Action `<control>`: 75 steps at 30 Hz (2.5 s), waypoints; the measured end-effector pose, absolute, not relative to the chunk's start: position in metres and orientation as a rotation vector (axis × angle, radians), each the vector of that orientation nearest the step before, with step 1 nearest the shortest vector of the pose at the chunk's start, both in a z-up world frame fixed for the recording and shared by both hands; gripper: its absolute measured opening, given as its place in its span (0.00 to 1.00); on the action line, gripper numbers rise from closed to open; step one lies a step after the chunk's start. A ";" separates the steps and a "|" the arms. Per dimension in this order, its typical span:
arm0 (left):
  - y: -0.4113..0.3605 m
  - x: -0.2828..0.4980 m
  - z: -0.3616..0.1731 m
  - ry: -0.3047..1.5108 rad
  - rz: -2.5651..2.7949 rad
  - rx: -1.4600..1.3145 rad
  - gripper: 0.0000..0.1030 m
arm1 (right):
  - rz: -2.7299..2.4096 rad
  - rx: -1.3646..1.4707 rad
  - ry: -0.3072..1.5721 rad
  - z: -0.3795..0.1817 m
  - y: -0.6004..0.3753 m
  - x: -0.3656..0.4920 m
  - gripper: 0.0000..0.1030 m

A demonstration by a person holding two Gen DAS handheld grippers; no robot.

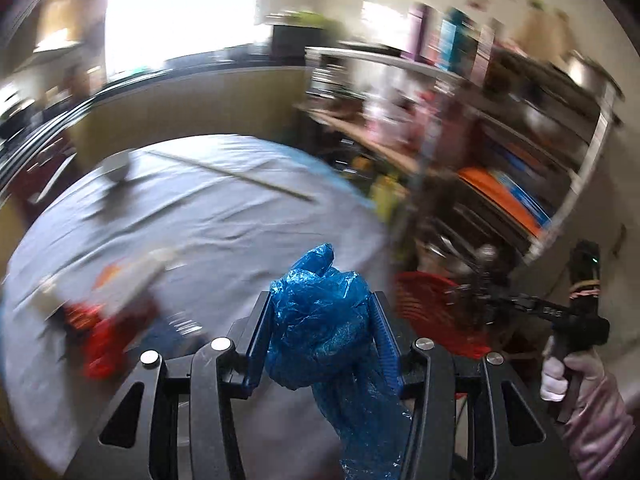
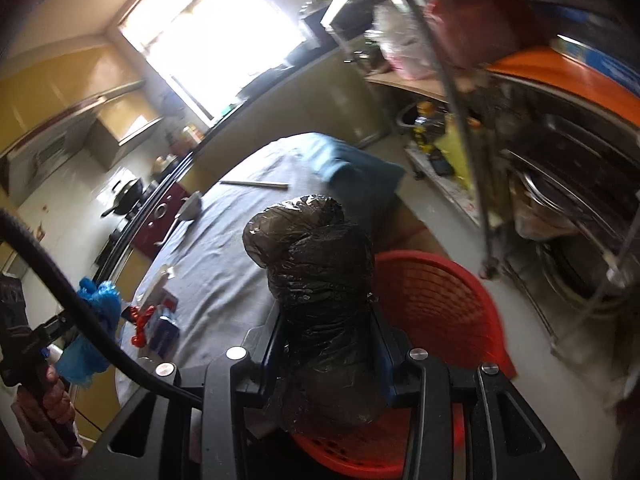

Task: Collect trash
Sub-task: 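Carry both items to the red basket and open both tools to drop them, then grasp the clear plastic tray with the left tool while the right tool returns to the table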

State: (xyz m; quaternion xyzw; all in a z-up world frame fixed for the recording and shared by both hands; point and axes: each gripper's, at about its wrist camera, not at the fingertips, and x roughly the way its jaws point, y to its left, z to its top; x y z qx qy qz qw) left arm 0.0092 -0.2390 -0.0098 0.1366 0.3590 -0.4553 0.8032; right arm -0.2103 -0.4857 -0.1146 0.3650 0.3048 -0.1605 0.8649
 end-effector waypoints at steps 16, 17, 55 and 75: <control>-0.344 -0.045 -0.063 0.795 -1.108 0.539 0.60 | -0.392 0.849 0.631 -0.139 -0.508 -0.245 0.51; -0.338 -0.041 -0.061 0.801 -1.098 0.526 0.60 | -0.393 0.851 0.628 -0.139 -0.508 -0.245 0.51; -0.094 0.069 -0.088 0.986 -0.664 0.038 0.76 | 0.032 0.653 0.845 -0.128 -0.357 -0.045 0.51; -0.082 0.079 -0.108 0.959 -0.572 0.078 0.78 | 0.176 0.587 0.879 -0.128 -0.317 0.010 0.51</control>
